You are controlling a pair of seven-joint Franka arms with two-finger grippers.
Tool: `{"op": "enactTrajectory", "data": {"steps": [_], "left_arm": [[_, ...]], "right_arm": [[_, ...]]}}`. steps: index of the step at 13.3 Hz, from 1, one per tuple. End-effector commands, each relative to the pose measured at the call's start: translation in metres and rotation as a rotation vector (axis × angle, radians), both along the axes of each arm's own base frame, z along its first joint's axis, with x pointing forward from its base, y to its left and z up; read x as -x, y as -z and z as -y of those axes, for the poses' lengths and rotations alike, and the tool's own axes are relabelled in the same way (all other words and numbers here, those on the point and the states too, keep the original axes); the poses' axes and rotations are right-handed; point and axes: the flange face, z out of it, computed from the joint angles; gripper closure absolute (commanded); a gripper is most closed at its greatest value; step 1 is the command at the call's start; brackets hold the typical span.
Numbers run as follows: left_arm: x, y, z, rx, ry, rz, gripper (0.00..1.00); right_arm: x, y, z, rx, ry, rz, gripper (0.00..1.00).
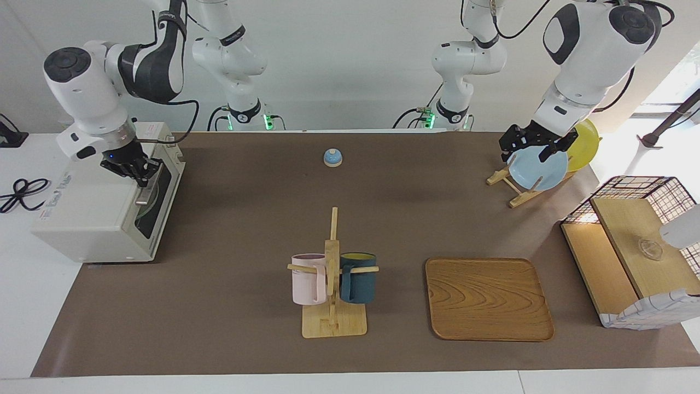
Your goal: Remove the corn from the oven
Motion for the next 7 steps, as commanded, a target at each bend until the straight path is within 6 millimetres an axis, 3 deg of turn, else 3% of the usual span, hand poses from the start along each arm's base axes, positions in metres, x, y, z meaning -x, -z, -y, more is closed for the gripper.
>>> {"op": "enactTrajectory", "data": {"steps": [1, 7], "left_arm": [[0.007, -0.003, -0.003, -0.018, -0.001, 0.007, 0.00], [0.007, -0.003, -0.003, -0.018, -0.001, 0.007, 0.00]], "right_arm": [[0.003, 0.010, 0.007, 0.010, 0.019, -0.001, 1.00], [0.009, 0.022, 0.011, -0.009, 0.070, -0.018, 1.00]]}}
